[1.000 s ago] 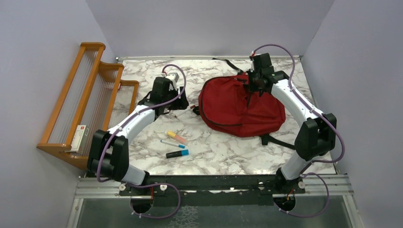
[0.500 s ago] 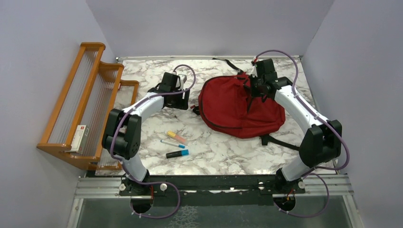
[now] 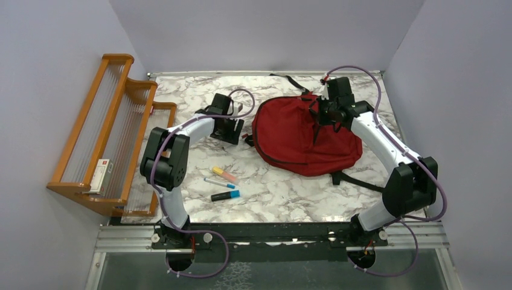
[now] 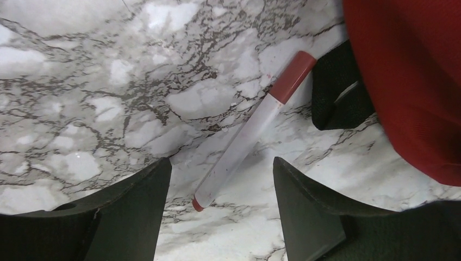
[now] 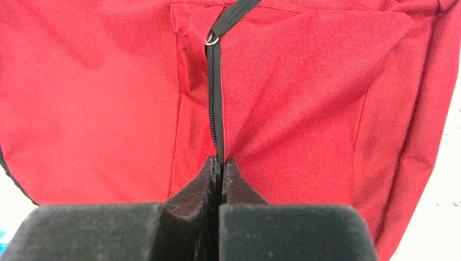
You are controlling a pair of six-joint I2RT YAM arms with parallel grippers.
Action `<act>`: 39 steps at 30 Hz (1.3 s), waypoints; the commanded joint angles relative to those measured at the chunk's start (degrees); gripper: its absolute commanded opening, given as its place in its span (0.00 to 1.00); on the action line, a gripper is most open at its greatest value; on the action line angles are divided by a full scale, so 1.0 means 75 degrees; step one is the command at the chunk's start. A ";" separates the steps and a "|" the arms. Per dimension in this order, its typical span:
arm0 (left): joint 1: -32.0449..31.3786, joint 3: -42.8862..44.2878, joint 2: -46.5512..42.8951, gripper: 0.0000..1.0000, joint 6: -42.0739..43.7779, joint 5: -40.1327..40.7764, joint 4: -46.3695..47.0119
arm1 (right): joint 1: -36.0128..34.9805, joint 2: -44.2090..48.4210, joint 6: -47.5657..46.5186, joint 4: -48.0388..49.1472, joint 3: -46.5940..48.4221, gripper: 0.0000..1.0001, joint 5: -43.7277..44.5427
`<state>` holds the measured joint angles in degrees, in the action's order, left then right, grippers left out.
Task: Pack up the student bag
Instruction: Pick up the stationery from the center of the board.
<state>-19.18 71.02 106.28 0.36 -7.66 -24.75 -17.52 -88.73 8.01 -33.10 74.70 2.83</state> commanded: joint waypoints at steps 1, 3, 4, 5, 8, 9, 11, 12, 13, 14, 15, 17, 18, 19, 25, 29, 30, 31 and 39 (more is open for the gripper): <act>-0.0174 0.0236 0.0355 0.68 0.0295 0.0137 -0.0332 | 0.0004 0.0367 0.0104 0.0090 -0.0087 0.01 -0.0050; -0.0218 0.0275 0.0476 0.67 0.0321 0.0335 -0.0403 | 0.0004 0.0380 0.0112 0.0089 -0.0092 0.01 -0.0060; -0.0236 0.0299 0.0514 0.65 0.0331 0.0402 -0.0444 | 0.0004 0.0390 0.0128 0.0089 -0.0092 0.01 -0.0071; -0.0243 0.0319 0.0551 0.64 0.0338 0.0442 -0.0458 | 0.0004 0.0393 0.0138 0.0085 -0.0092 0.01 -0.0073; -0.0294 0.0360 0.0625 0.59 0.0339 0.0562 -0.0490 | 0.0004 0.0421 0.0151 0.0089 -0.0104 0.01 -0.0084; -0.0316 0.0372 0.0644 0.56 0.0339 0.0585 -0.0496 | 0.0004 0.0427 0.0151 0.0089 -0.0114 0.01 -0.0076; -0.0371 0.0385 0.0678 0.51 0.0319 0.0626 -0.0496 | 0.0004 0.0435 0.0162 0.0102 -0.0138 0.01 -0.0056; -0.0402 0.0391 0.0696 0.48 0.0316 0.0648 -0.0507 | 0.0004 0.0433 0.0162 0.0104 -0.0137 0.01 -0.0044; -0.0442 0.0397 0.0716 0.45 0.0306 0.0699 -0.0517 | 0.0004 0.0429 0.0162 0.0102 -0.0148 0.01 -0.0038; -0.0478 0.0406 0.0730 0.43 0.0295 0.0748 -0.0520 | 0.0004 0.0428 0.0173 0.0107 -0.0150 0.01 -0.0038; -0.0507 0.0409 0.0745 0.40 0.0292 0.0794 -0.0529 | 0.0004 0.0444 0.0174 0.0124 -0.0160 0.01 -0.0030; -0.0553 0.0420 0.0728 0.32 0.0264 0.0853 -0.0551 | 0.0004 0.0451 0.0185 0.0135 -0.0190 0.01 -0.0027; -0.0559 0.0415 0.0717 0.29 0.0247 0.0851 -0.0555 | 0.0004 0.0451 0.0186 0.0136 -0.0206 0.01 -0.0026; -0.0560 0.0410 0.0682 0.26 0.0222 0.0835 -0.0555 | 0.0004 0.0462 0.0195 0.0152 -0.0225 0.01 -0.0017; -0.0560 0.0327 0.0328 0.15 0.0011 0.0615 -0.0471 | 0.0004 0.0496 0.0198 0.0131 -0.0291 0.01 0.0066; -0.0560 0.0170 -0.0190 0.08 -0.0013 0.0501 -0.0370 | 0.0004 0.0495 0.0212 0.0090 -0.0303 0.01 0.0113; -0.0560 0.0154 -0.0362 0.06 -0.0202 0.0561 -0.0352 | 0.0004 0.0508 0.0245 0.0087 -0.0303 0.01 0.0134; -0.0560 0.0127 -0.0543 0.04 -0.0267 0.0608 -0.0339 | 0.0004 0.0508 0.0274 0.0089 -0.0309 0.01 0.0146; -0.0557 0.0016 -0.2057 0.00 -0.0852 -0.0206 -0.0041 | 0.0004 0.0587 0.0337 0.0099 -0.0350 0.01 0.0197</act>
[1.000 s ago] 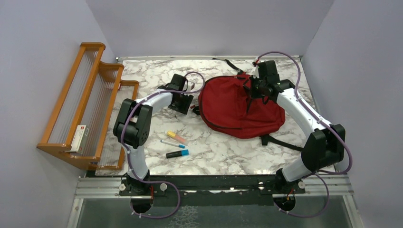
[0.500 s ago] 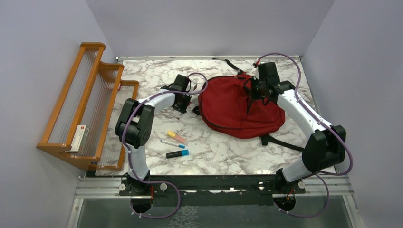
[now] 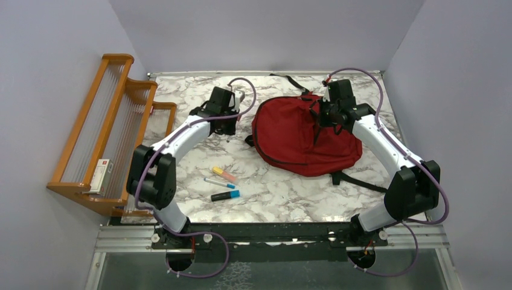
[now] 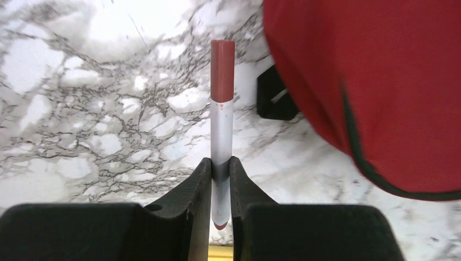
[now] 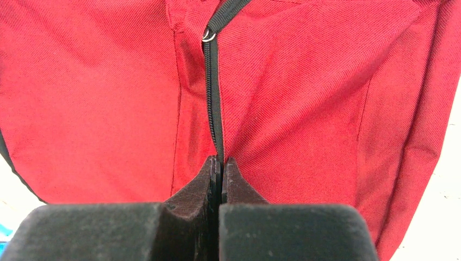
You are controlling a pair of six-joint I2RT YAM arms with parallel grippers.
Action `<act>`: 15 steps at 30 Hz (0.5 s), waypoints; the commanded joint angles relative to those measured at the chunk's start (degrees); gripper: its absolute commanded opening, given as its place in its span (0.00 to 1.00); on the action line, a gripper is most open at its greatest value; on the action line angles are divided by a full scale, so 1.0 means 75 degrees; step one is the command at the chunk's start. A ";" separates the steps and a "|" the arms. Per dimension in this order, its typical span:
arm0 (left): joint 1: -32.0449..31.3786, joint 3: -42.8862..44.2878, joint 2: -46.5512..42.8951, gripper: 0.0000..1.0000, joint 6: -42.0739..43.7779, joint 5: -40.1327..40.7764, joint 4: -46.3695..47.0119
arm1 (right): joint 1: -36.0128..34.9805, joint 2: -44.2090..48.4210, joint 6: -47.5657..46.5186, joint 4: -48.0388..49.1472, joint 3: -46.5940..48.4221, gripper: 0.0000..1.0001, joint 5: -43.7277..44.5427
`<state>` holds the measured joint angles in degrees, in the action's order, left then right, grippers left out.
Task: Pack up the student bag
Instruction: Pick up the stationery from the center of the board, then place the stationery in the student bag.
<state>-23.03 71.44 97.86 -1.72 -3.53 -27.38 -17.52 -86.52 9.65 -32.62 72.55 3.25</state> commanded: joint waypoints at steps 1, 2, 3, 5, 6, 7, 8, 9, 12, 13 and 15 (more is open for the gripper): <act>-0.0047 -0.0050 -0.1093 0.00 -0.0778 -0.1052 0.0442 | 0.0004 0.0297 0.0128 0.0026 -0.0065 0.01 0.0136; -0.0072 -0.0066 -0.1211 0.00 -0.0993 -0.1321 0.0586 | 0.0004 0.0296 0.0146 0.0025 -0.0065 0.01 0.0120; -0.0131 -0.0068 -0.1303 0.00 -0.1203 -0.1537 0.0726 | 0.0004 0.0279 0.0179 0.0027 -0.0065 0.01 0.0108; -0.0388 -0.0012 -0.1400 0.00 -0.1549 -0.1718 0.0952 | 0.0004 0.0274 0.0250 0.0025 -0.0065 0.01 0.0076; -0.0544 0.0031 -0.1410 0.00 -0.1710 -0.1720 0.1051 | 0.0004 0.0274 0.0284 0.0025 -0.0065 0.01 0.0066; -0.0724 0.0107 -0.1390 0.00 -0.1892 -0.1721 0.1135 | 0.0004 0.0280 0.0313 0.0024 -0.0075 0.01 0.0054; -0.0893 0.0169 -0.1348 0.00 -0.2080 -0.1735 0.1237 | 0.0004 0.0275 0.0334 0.0025 -0.0076 0.01 0.0043; -0.1079 0.0234 -0.1254 0.00 -0.2250 -0.1777 0.1362 | 0.0004 0.0295 0.0347 0.0025 -0.0076 0.01 0.0037; -0.1550 0.0396 -0.0898 0.00 -0.2829 -0.1938 0.1736 | 0.0004 0.0308 0.0354 0.0040 -0.0066 0.01 0.0024; -0.1673 0.0450 -0.0748 0.00 -0.3013 -0.2038 0.1864 | 0.0004 0.0315 0.0354 0.0037 -0.0073 0.01 0.0024; -0.1932 0.0620 -0.0385 0.00 -0.3306 -0.2293 0.2090 | 0.0004 0.0329 0.0354 0.0023 -0.0076 0.01 0.0013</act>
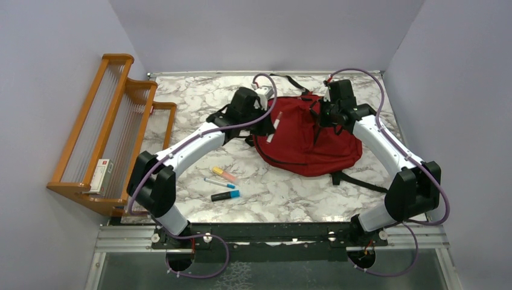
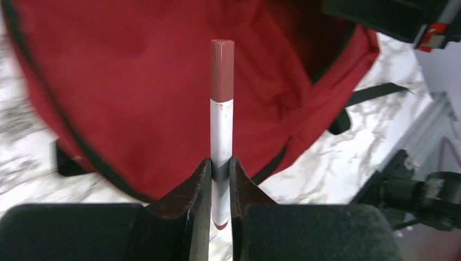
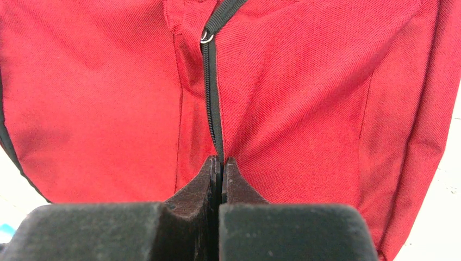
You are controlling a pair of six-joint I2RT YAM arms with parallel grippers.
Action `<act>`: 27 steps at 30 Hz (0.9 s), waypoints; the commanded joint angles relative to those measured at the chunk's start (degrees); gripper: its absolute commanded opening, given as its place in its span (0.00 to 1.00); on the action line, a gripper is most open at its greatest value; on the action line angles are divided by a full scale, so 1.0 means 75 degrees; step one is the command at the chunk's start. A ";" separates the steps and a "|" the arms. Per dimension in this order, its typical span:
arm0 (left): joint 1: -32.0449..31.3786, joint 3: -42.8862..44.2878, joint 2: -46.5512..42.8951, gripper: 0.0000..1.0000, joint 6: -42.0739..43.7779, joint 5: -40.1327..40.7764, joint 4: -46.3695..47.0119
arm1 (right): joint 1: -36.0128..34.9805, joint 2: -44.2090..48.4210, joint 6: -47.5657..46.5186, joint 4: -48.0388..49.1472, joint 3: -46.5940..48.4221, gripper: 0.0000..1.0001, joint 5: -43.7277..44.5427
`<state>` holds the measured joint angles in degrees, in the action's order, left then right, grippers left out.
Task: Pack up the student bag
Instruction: Place the stationery in the student bag.
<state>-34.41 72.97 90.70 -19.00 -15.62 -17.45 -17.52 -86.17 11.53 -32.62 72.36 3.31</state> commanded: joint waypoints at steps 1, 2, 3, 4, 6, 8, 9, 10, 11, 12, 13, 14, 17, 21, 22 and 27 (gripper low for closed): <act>-0.0494 0.0549 0.0758 0.00 -0.1075 -0.0806 0.0830 | 0.0004 0.0290 0.0103 0.0012 -0.0050 0.01 -0.0001; -0.0588 0.0714 0.0964 0.00 -0.1106 -0.0902 0.0867 | 0.0004 0.0307 0.0112 -0.0012 -0.0050 0.01 -0.0001; -0.0682 0.0906 0.1154 0.00 -0.1104 -0.0977 0.0873 | 0.0004 0.0326 0.0115 -0.0020 -0.0056 0.01 0.0003; -0.0756 0.1088 0.1364 0.00 -0.1075 -0.1032 0.0877 | 0.0004 0.0335 0.0122 -0.0024 -0.0067 0.01 0.0011; -0.0832 0.1450 0.1757 0.00 -0.1069 -0.1125 0.0865 | 0.0004 0.0373 0.0136 -0.0025 -0.0090 0.01 0.0021; -0.0866 0.1809 0.2153 0.00 -0.1112 -0.1280 0.0863 | 0.0004 0.0407 0.0147 -0.0025 -0.0096 0.01 0.0028; -0.0869 0.1977 0.2369 0.00 -0.1155 -0.1351 0.0849 | 0.0004 0.0432 0.0157 -0.0022 -0.0107 0.01 0.0038; -0.0872 0.2136 0.2566 0.00 -0.1198 -0.1426 0.0825 | 0.0004 0.0457 0.0154 -0.0022 -0.0119 0.01 0.0039; -0.0871 0.2282 0.2743 0.00 -0.1253 -0.1468 0.0818 | 0.0004 0.0473 0.0157 -0.0022 -0.0130 0.01 0.0039; -0.0871 0.2417 0.2916 0.00 -0.1322 -0.1487 0.0817 | 0.0004 0.0490 0.0161 -0.0011 -0.0148 0.01 0.0030; -0.0862 0.2538 0.3059 0.00 -0.1392 -0.1506 0.0816 | 0.0005 0.0496 0.0162 -0.0004 -0.0163 0.01 0.0031; -0.0867 0.2656 0.3203 0.00 -0.1462 -0.1539 0.0815 | 0.0004 0.0502 0.0171 0.0001 -0.0167 0.01 0.0019; -0.0872 0.2956 0.3547 0.00 -0.1688 -0.1603 0.0839 | 0.0004 0.0520 0.0207 0.0001 -0.0188 0.01 -0.0033; -0.0923 0.3382 0.3892 0.00 -0.1888 -0.1738 0.0914 | 0.0004 0.0575 0.0264 0.0024 -0.0253 0.01 -0.0079; -0.0927 0.3480 0.3975 0.00 -0.1933 -0.1772 0.0939 | 0.0004 0.0595 0.0277 0.0050 -0.0285 0.01 -0.0067; -0.1001 0.3990 0.4413 0.00 -0.2185 -0.1993 0.0950 | 0.0004 0.0762 0.0366 0.0261 -0.0481 0.01 -0.0132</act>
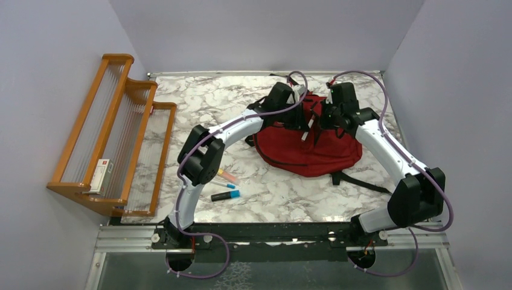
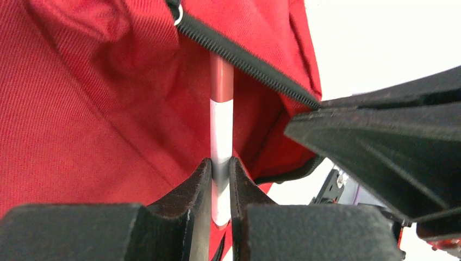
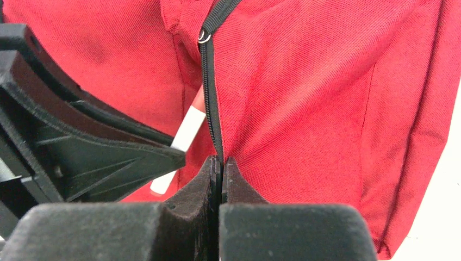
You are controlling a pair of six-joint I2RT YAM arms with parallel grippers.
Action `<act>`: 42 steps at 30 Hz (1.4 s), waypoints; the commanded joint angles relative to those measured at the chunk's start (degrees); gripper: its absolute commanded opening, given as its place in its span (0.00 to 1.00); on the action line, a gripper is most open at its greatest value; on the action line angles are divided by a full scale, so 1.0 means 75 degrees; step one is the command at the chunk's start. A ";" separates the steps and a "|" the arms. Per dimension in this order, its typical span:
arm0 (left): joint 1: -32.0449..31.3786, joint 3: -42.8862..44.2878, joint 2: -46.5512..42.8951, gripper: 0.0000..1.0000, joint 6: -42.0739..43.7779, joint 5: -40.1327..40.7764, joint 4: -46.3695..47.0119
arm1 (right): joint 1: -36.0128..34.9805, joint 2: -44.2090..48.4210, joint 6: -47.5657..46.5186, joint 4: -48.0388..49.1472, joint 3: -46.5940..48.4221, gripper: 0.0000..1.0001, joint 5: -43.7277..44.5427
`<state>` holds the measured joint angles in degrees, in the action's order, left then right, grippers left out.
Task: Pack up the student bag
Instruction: Place the stationery in the student bag.
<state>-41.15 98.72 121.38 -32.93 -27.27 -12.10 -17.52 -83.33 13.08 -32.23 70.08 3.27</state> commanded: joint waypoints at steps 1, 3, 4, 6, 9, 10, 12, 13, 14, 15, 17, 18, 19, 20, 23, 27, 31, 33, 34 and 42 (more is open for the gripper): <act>-0.0120 0.0648 0.0397 0.00 -0.0373 -0.0477 0.0241 | 0.0004 0.0437 0.0175 0.0289 -0.0226 0.01 -0.0174; -0.0130 0.0796 0.0540 0.00 -0.0458 -0.0512 0.0257 | 0.0004 0.0548 0.0220 0.0446 -0.0343 0.01 -0.0274; -0.0142 0.0862 0.0600 0.00 -0.0521 -0.0513 0.0289 | 0.0004 0.0604 0.0249 0.0551 -0.0415 0.01 -0.0339; -0.0140 0.0966 0.0730 0.00 -0.0701 -0.0518 0.0460 | 0.0004 0.0756 0.0285 0.0796 -0.0581 0.01 -0.0377; -0.0158 0.1095 0.0905 0.00 -0.1062 -0.0671 0.0881 | 0.0004 0.0958 0.0439 0.1197 -0.0875 0.01 -0.0866; -0.0171 0.1146 0.0972 0.00 -0.1175 -0.0720 0.1029 | 0.0007 0.1016 0.0487 0.1327 -0.0972 0.01 -0.0970; -0.0222 0.1229 0.1091 0.00 -0.1422 -0.0819 0.1381 | 0.0004 0.1091 0.0587 0.1496 -0.1092 0.01 -0.1141; -0.0237 0.1258 0.1144 0.00 -0.1544 -0.0844 0.1542 | 0.0004 0.1107 0.0623 0.1550 -0.1121 0.01 -0.1193; -0.0258 0.1272 0.1182 0.00 -0.1664 -0.0862 0.1776 | 0.0004 0.1121 0.0654 0.1576 -0.1136 0.01 -0.1231; -0.0275 0.1266 0.1225 0.00 -0.1800 -0.0874 0.2046 | 0.0004 0.1117 0.0674 0.1587 -0.1151 0.01 -0.1243; -0.0321 0.1255 0.1304 0.00 -0.2094 -0.0871 0.2473 | 0.0004 0.1124 0.0690 0.1569 -0.1159 0.01 -0.1224; -0.0361 0.1238 0.1349 0.00 -0.2233 -0.0842 0.2699 | 0.0004 0.1127 0.0703 0.1567 -0.1160 0.01 -0.1215; -0.0397 0.1221 0.1393 0.00 -0.2376 -0.0832 0.2980 | 0.0004 0.1140 0.0705 0.1548 -0.1161 0.01 -0.1185; -0.0442 0.1217 0.1448 0.00 -0.2472 -0.0802 0.3180 | 0.0004 0.1154 0.0724 0.1523 -0.1173 0.01 -0.1128; -0.0592 0.1228 0.1657 0.00 -0.2748 -0.0782 0.3628 | 0.0004 0.1221 0.0780 0.1479 -0.1213 0.01 -0.0952; -0.0751 0.1238 0.1888 0.06 -0.2792 -0.0782 0.3711 | 0.0004 0.1317 0.0852 0.1446 -0.1272 0.01 -0.0683; -0.0859 0.1024 0.1889 0.26 -0.2673 -0.0739 0.3731 | 0.0004 0.1428 0.0947 0.1493 -0.1377 0.01 -0.0468; -0.0865 0.0878 0.1833 0.32 -0.2614 -0.0747 0.3756 | 0.0004 0.1461 0.0974 0.1528 -0.1403 0.01 -0.0470; -0.0865 0.0796 0.1784 0.35 -0.2564 -0.0737 0.3773 | 0.0002 0.1467 0.0974 0.1547 -0.1410 0.01 -0.0463; -0.0849 0.0501 0.1425 0.61 -0.2107 -0.0586 0.3598 | 0.0009 0.1425 0.0975 0.1505 -0.1387 0.01 -0.0365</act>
<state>-44.64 102.65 135.11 -51.86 -30.11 13.69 -16.82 -73.34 18.70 -24.29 59.11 1.52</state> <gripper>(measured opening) 0.605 0.027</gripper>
